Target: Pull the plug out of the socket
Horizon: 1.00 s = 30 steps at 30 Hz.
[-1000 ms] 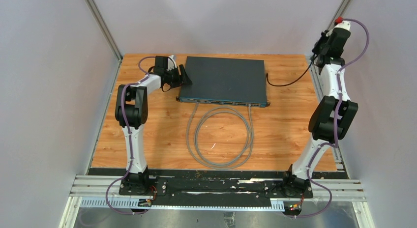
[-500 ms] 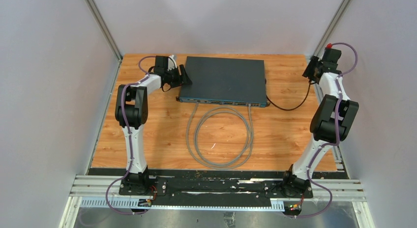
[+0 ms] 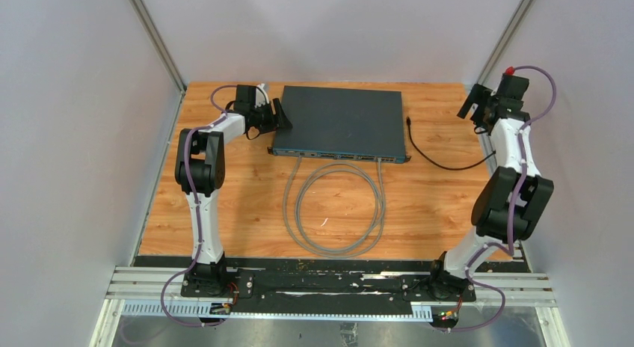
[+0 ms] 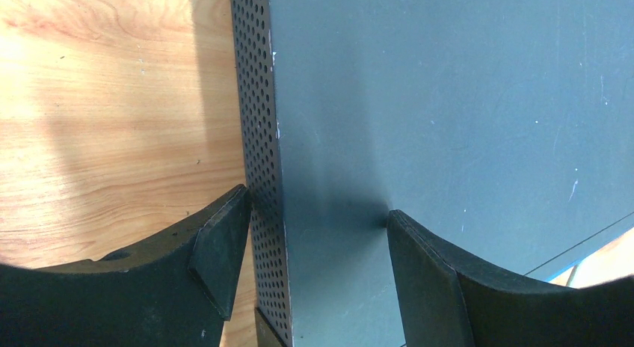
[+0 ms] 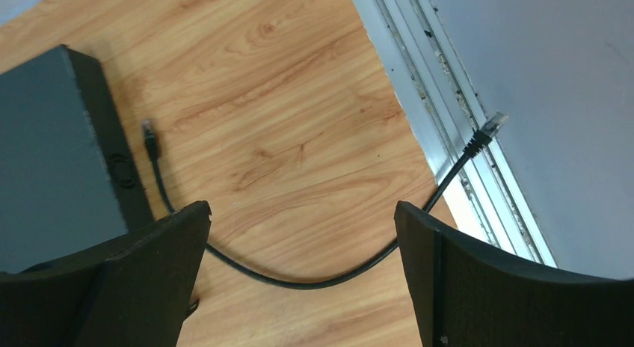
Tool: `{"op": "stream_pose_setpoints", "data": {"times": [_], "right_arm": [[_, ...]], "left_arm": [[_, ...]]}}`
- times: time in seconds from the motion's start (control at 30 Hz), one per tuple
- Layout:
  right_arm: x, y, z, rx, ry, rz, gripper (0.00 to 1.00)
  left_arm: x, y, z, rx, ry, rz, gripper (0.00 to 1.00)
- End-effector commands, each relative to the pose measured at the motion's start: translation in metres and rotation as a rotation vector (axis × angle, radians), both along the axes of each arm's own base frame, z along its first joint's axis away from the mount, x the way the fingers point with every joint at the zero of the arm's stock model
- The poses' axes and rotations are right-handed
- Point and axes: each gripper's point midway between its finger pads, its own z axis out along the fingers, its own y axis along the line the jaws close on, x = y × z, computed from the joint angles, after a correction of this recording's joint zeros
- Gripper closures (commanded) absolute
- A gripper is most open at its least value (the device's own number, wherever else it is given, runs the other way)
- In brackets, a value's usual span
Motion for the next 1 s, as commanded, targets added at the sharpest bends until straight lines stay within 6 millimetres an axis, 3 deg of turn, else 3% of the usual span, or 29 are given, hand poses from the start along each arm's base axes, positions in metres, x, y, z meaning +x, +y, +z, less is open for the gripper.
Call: {"op": "stream_pose_setpoints", "data": {"times": [0.0,0.1,0.27,0.37,0.47,0.6,0.67,0.97], "right_arm": [[-0.026,0.032,0.020,0.131,-0.056,0.053,0.00],[-0.043,0.081,0.009,0.320,-0.066,0.137,0.03],[-0.069,0.169,-0.014,0.427,-0.090,0.263,0.05],[-0.077,0.209,-0.029,0.508,-0.156,0.310,0.07],[-0.085,0.229,-0.044,0.578,-0.192,0.313,0.09],[-0.089,0.234,-0.063,0.633,-0.249,0.282,0.13],[-0.092,0.247,-0.071,0.641,-0.256,0.313,0.15],[-0.089,0.268,-0.093,0.691,-0.283,0.350,0.26]], "left_arm": [[-0.024,0.014,-0.034,0.081,0.117,0.018,0.32],[-0.024,0.014,-0.033,0.079,0.115,0.017,0.32],[-0.024,0.012,-0.032,0.069,0.116,0.013,0.33],[-0.024,0.014,-0.031,0.076,0.113,0.015,0.33],[-0.024,0.014,-0.032,0.079,0.114,0.016,0.33],[-0.024,0.013,-0.031,0.072,0.115,0.016,0.34],[-0.024,0.012,-0.031,0.069,0.114,0.015,0.35],[-0.025,0.012,-0.033,0.063,0.125,0.019,0.37]]}}
